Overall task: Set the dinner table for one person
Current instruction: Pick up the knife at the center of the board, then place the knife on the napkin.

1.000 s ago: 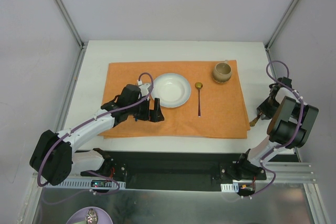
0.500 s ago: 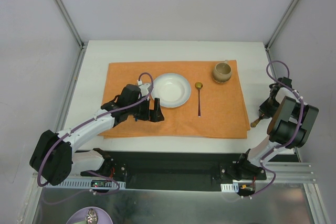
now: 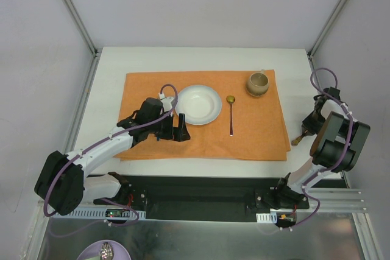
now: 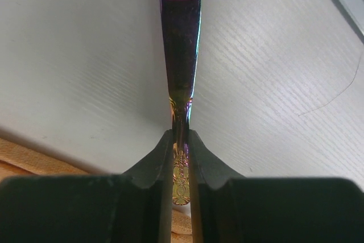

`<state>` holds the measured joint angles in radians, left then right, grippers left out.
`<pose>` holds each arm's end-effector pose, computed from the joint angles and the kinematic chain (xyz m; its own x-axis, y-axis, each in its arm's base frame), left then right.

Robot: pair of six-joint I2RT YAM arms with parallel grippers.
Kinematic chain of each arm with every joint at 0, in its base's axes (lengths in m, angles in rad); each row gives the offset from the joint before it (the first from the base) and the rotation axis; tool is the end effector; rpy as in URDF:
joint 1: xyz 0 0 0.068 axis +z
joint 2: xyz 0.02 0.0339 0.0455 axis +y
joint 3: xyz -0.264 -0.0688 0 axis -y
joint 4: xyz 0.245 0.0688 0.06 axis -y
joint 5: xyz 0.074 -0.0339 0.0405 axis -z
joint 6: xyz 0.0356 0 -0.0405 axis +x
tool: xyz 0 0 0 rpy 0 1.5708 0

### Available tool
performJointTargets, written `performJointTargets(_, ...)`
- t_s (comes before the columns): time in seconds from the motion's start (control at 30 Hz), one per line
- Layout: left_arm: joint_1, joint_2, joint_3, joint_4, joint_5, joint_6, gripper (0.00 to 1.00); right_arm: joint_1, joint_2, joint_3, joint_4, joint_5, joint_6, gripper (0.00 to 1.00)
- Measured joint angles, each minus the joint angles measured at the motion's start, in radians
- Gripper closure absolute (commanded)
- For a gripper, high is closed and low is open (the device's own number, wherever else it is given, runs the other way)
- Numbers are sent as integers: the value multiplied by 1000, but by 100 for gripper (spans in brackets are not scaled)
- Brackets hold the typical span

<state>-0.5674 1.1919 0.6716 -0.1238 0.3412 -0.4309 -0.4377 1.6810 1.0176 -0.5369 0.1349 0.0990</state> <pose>0.2051 -0.1448 0.2245 -0.7659 0.0214 -0.6426 0.4537 0.7262 -0.5166 0.2865 -0.1394 0.1704 -0.7943 0.4798 -0.3727 0.5453 0.8335 -0.0890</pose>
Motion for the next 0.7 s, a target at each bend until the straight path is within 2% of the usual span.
performJointTargets(0.23,0,0,0,0,0,0,1,0,-34,84,-11,-13,1,99)
performJointTargets(0.47,0,0,0,0,1,0,1,13,-71,96,-22,-61,3,99)
performJointTargets(0.7,0,0,0,0,3,-1,1,166,-66,93,-38,-97,-3,99)
